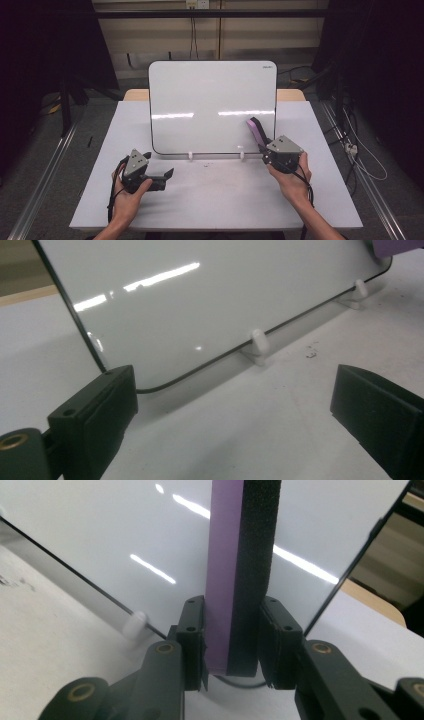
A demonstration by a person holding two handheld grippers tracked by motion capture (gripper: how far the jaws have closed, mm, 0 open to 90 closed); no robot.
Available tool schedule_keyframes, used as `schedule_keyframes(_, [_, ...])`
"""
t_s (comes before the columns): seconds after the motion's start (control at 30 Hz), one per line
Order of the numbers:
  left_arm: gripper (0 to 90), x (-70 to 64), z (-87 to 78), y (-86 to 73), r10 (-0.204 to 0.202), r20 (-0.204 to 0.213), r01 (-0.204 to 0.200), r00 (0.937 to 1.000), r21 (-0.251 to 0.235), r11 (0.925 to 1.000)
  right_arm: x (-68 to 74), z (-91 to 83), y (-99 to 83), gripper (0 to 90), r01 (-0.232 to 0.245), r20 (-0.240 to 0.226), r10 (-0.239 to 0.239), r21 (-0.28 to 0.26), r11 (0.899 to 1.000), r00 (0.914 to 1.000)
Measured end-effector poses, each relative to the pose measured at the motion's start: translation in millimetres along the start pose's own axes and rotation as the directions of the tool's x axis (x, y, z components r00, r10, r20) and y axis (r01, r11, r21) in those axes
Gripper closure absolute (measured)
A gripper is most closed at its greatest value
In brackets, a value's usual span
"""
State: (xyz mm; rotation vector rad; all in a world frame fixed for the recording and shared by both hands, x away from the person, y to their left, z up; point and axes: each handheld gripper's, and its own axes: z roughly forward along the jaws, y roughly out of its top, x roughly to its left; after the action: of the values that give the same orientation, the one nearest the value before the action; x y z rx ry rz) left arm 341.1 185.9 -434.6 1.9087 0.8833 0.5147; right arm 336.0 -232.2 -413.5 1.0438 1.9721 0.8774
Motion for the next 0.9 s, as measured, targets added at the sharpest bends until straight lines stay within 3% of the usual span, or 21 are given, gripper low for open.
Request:
schedule_keyframes(0.2, [4.8, 2.4, -0.8, -1.1, -0.006, -0.006, 0.006, 1.0, -0.002, 1.0, 1.5, -0.9, -1.9, 67.0, 0.059, 0.066, -0.063, 0.058, 0.997, 0.9958])
schedule_keyframes(0.37, [4.8, 1.5, 0.3, -0.8, -0.002, -0.002, 0.002, 1.0, -0.005, 1.0, 5.1, 0.9, 1.9, 66.9, 0.089, 0.083, -0.096, 0.08, 0.993, 0.9919])
schedule_keyframes(0.57, [4.8, 1.4, 1.0, -2.2, 0.0, -0.002, 0.0, 1.0, -0.001, 1.0, 9.1, 5.8, 7.3, 66.8, 0.1, 0.072, -0.107, 0.094, 0.99, 0.9917])
schedule_keyframes(0.8, [4.8, 4.7, -1.2, -1.9, -0.004, -0.014, 0.004, 0.9999, -0.011, 0.9999, 5.9, 4.6, 2.2, 64.4, 0.068, 0.065, -0.072, 0.057, 0.996, 0.9953])
schedule_keyframes(0.9, [4.8, 6.0, -3.0, -1.2, -0.008, -0.02, 0.008, 0.9998, -0.017, 0.9998, 3.9, 2.6, -2.5, 53.6, 0.022, 0.042, -0.023, 0.029, 0.999, 0.9989])
